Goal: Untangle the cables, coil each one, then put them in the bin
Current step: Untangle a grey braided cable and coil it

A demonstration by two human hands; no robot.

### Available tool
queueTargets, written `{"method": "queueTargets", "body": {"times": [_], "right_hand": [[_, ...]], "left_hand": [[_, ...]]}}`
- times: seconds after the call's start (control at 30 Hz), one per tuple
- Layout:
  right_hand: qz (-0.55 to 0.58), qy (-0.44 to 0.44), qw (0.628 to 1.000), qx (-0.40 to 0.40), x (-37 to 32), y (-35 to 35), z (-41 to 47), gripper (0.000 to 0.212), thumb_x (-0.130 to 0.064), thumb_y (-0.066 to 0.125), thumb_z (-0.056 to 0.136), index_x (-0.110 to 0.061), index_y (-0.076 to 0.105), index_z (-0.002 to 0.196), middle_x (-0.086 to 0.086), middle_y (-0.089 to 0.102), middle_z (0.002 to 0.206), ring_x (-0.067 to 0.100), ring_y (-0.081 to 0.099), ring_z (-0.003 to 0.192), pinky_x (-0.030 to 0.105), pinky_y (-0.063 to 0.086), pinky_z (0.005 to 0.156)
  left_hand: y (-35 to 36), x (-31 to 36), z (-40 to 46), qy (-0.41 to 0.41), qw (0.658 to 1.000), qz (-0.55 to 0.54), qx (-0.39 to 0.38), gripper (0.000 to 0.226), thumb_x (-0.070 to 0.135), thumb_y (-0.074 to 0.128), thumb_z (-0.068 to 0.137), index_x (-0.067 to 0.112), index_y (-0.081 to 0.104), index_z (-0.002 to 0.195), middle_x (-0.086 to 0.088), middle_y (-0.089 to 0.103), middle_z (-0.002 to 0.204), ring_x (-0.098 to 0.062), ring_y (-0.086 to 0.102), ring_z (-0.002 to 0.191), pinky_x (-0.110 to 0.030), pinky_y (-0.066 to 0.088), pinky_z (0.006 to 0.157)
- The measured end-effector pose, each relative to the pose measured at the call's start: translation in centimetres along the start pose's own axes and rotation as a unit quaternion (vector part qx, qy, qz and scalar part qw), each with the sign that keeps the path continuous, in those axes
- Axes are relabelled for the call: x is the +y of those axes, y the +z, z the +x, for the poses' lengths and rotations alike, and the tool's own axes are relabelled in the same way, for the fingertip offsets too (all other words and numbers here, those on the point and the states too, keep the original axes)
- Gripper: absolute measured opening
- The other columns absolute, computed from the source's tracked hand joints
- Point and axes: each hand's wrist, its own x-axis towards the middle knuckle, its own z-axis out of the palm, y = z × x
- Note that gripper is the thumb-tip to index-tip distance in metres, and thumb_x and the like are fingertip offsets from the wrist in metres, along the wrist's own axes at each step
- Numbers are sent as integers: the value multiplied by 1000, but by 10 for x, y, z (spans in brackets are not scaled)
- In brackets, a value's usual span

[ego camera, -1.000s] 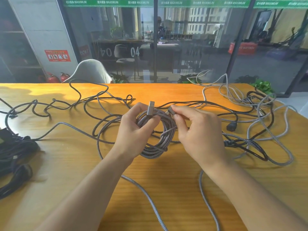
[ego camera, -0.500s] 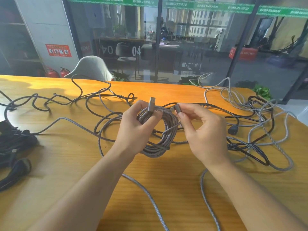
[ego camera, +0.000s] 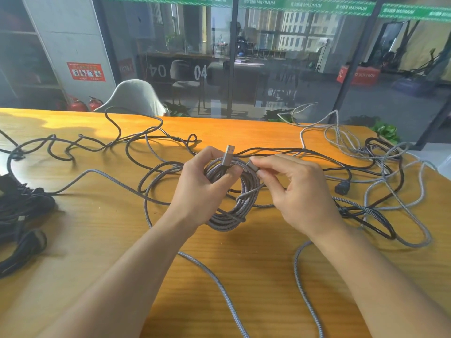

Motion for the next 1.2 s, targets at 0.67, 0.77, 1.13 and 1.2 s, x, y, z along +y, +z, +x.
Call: {"method": "queueTargets", "body": {"times": [0.67, 0.77, 1.13, 1.2], "right_hand": [[38, 7, 998, 48, -11, 18, -3, 22, -14, 77, 96, -17, 79, 117, -8, 77, 100, 8, 71, 91, 31, 57, 77], [130, 77, 989, 10, -10, 14, -1, 23, -16, 76, 96, -23, 78, 118, -11, 77, 101, 7, 72, 99, 29, 57, 88], [81, 7, 996, -43, 1, 10, -2, 25, -4, 73, 95, -19, 77, 114, -3, 61, 110, 11, 64, 95, 26, 53, 87], [-14, -33, 999, -41, 3, 14, -4, 34, -7, 76, 93, -20, 75, 124, -2, 61, 110, 14, 62, 99, 27, 52, 84]], "left_hand": [[-4, 0, 5, -99, 992, -84, -4, 12, 23, 72, 97, 17, 64, 105, 15, 49, 50, -12, 30, 46, -28, 27, 49], [-4, 3, 3, -101, 989, -102, -36, 15, 22, 73, 97, 16, 63, 107, 13, 51, 50, -16, 25, 49, -28, 23, 49], [2, -4, 2, -130, 984, -124, -10, 12, 27, 67, 101, 17, 62, 98, 5, 28, 59, -16, 20, 51, -32, 16, 48], [4, -4, 2, -138, 982, -130, 0, 10, 24, 62, 103, 16, 60, 98, 8, 32, 56, -15, 22, 50, -31, 17, 48]]}}
